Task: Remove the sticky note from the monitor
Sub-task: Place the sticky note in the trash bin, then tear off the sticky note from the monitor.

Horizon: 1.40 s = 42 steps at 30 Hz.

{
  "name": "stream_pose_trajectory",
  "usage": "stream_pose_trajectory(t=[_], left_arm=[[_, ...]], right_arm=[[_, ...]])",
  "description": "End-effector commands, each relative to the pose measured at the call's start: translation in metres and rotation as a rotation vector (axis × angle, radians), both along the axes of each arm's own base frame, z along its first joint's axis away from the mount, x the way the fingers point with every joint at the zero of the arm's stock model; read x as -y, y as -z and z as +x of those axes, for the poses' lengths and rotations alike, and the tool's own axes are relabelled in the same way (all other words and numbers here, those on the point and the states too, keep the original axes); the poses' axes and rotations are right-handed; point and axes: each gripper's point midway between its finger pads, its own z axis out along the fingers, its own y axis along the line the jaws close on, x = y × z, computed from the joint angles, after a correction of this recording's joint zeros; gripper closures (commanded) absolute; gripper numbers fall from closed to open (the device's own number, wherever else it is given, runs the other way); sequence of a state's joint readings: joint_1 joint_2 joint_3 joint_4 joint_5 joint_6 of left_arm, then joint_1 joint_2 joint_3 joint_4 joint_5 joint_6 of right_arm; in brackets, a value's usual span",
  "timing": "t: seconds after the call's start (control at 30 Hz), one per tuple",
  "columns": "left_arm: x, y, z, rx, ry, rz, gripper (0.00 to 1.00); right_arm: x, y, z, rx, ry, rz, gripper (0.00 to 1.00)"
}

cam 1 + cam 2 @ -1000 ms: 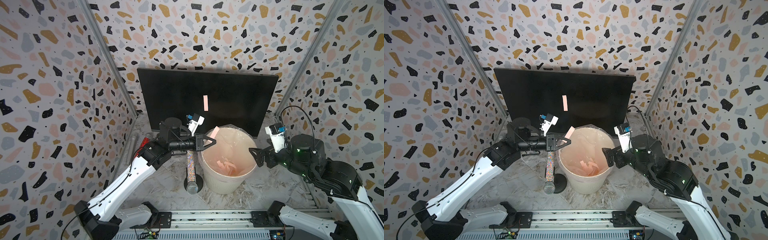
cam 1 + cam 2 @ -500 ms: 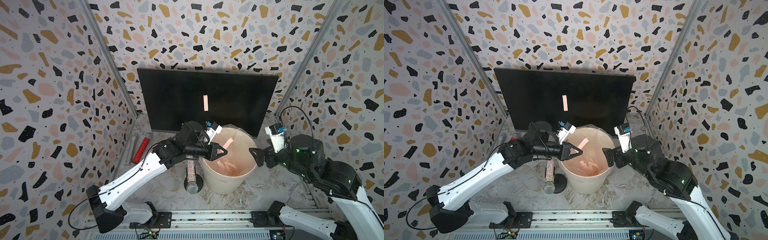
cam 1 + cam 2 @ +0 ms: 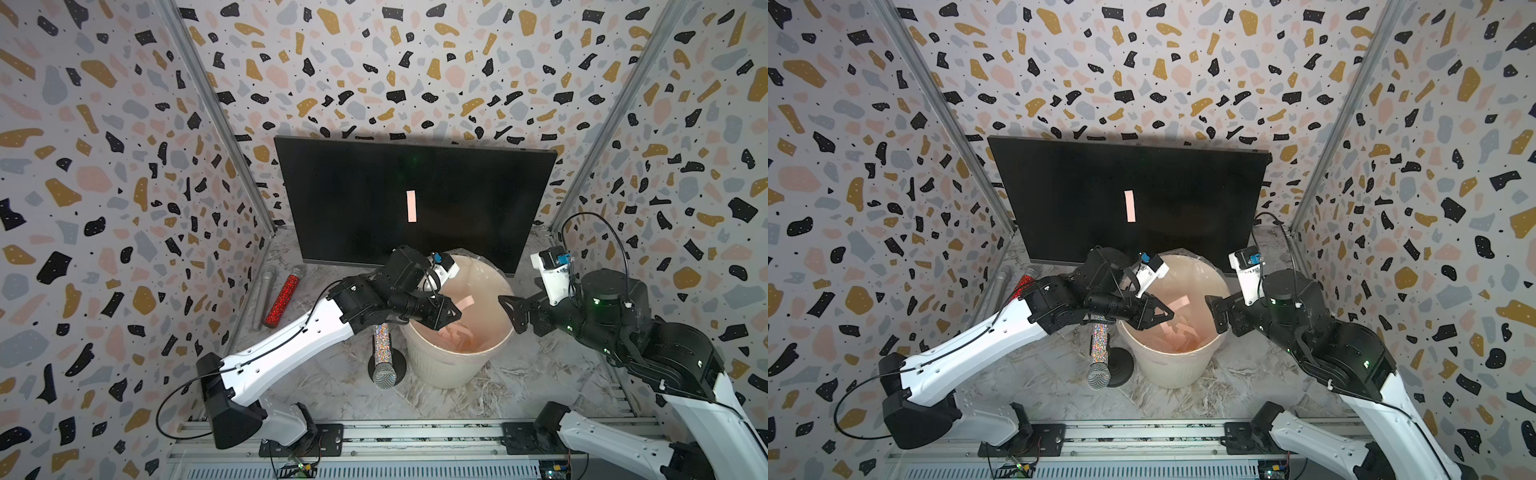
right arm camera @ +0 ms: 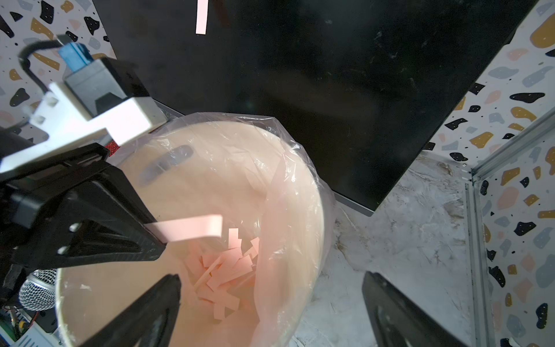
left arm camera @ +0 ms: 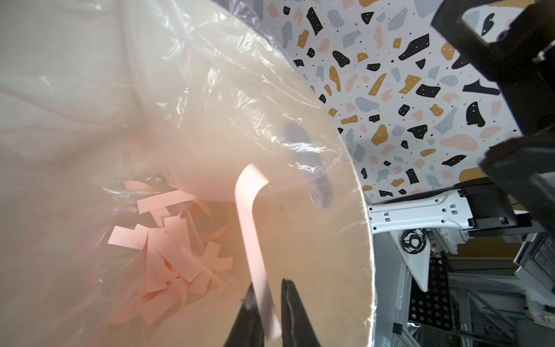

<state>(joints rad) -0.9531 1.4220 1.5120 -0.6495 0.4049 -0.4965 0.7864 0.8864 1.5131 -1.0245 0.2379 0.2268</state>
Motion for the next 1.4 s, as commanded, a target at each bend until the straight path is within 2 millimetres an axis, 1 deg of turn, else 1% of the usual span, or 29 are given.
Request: stream_pose_trajectory(t=[0.0, 0.07, 0.2, 0.27, 0.37, 0.6, 0.67, 0.77, 0.9, 1.0, 1.13, 1.17, 1.27, 1.37], left_arm=[[0.001, -0.011, 0.001, 0.044, 0.009, -0.004, 0.75], [0.002, -0.013, 0.001, 0.048, 0.006, -0.005, 0.68], [0.0, -0.018, 0.003, 0.062, 0.001, -0.005, 0.57], [-0.001, -0.024, 0.003, 0.076, -0.003, -0.013, 0.52], [-0.004, -0.036, 0.004, 0.107, -0.016, -0.037, 0.43], [-0.017, -0.073, 0.01, 0.215, -0.074, -0.112, 0.15], [-0.021, -0.083, 0.013, 0.236, -0.09, -0.135, 0.09], [-0.033, -0.097, 0.023, 0.251, -0.148, -0.167, 0.0], [-0.052, -0.113, 0.043, 0.245, -0.224, -0.236, 0.0], [-0.063, -0.12, 0.06, 0.216, -0.258, -0.29, 0.01], [-0.078, -0.126, 0.089, 0.146, -0.306, -0.373, 0.01], [-0.081, -0.13, 0.098, 0.144, -0.32, -0.404, 0.01], [-0.085, -0.129, 0.117, 0.105, -0.33, -0.444, 0.01], [-0.083, -0.126, 0.132, 0.074, -0.327, -0.465, 0.01]], right_arm=[[0.005, -0.007, -0.001, 0.029, 0.013, 0.006, 0.0], [0.006, -0.007, -0.001, 0.031, 0.012, 0.004, 0.0], [0.006, -0.008, -0.001, 0.035, 0.01, 0.003, 0.0], [0.006, -0.009, -0.001, 0.037, 0.011, 0.003, 0.0], [0.006, -0.01, -0.001, 0.039, 0.011, 0.003, 0.0], [0.006, -0.009, -0.001, 0.04, 0.009, 0.001, 0.0], [0.007, -0.008, -0.001, 0.039, 0.011, -0.001, 0.0], [0.008, -0.007, -0.001, 0.039, 0.014, -0.002, 0.0], [0.009, -0.006, -0.002, 0.041, 0.016, -0.005, 0.0], [0.01, -0.004, -0.002, 0.039, 0.018, -0.006, 0.0], [0.01, -0.002, -0.002, 0.034, 0.019, -0.011, 0.0], [0.01, -0.002, -0.002, 0.036, 0.02, -0.01, 0.0], [0.011, -0.001, -0.002, 0.036, 0.022, -0.014, 0.0], [0.012, -0.001, -0.002, 0.037, 0.024, -0.015, 0.0]])
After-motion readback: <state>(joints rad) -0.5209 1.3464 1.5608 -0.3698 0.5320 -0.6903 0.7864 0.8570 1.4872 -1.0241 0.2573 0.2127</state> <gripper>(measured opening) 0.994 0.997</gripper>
